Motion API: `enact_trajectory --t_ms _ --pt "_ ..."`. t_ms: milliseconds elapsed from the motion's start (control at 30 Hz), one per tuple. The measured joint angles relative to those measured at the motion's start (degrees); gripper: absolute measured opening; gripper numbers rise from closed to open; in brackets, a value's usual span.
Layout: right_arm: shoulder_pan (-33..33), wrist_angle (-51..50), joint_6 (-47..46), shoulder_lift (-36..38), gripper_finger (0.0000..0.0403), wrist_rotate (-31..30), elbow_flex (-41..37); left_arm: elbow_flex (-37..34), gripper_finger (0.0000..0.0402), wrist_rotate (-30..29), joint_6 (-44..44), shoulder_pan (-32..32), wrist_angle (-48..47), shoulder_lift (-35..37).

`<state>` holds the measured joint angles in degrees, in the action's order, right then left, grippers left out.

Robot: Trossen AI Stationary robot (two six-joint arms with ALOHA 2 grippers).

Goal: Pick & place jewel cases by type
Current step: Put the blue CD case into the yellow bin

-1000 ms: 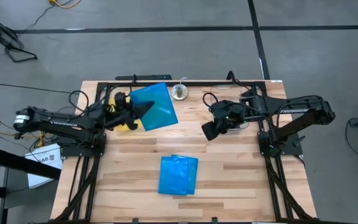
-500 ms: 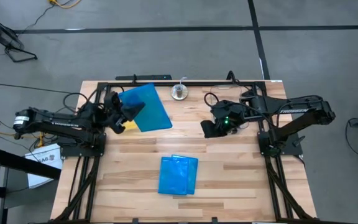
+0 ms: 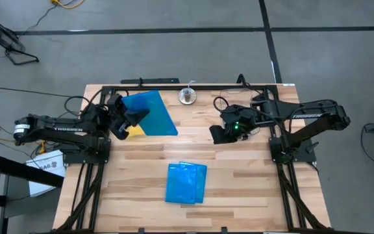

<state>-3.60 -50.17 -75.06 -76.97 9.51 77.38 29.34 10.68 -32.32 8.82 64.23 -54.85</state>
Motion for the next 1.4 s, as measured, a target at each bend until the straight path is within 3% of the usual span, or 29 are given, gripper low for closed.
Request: enact_trajectory --t_ms 200,400,667,1033,1400 --pt "0.0 0.0 0.5 0.0 0.0 0.0 0.0 0.0 0.0 4.3 6.6 2.0 -1.1 0.0" --pt "0.0 -0.1 3.1 0.0 0.0 -0.1 0.0 0.0 0.0 7.0 19.5 2.6 -2.6 0.0" --pt "0.0 -0.6 10.0 0.0 0.0 -0.9 0.0 0.0 0.0 6.7 33.1 2.5 -8.6 0.0" --pt "-0.1 -2.7 20.2 0.0 0.0 -5.3 0.0 1.5 0.0 -7.7 45.2 2.5 -20.8 0.4" --pt "0.0 -3.8 34.6 0.0 0.0 -12.8 0.0 19.2 0.0 -26.9 51.2 2.5 -53.4 0.3"
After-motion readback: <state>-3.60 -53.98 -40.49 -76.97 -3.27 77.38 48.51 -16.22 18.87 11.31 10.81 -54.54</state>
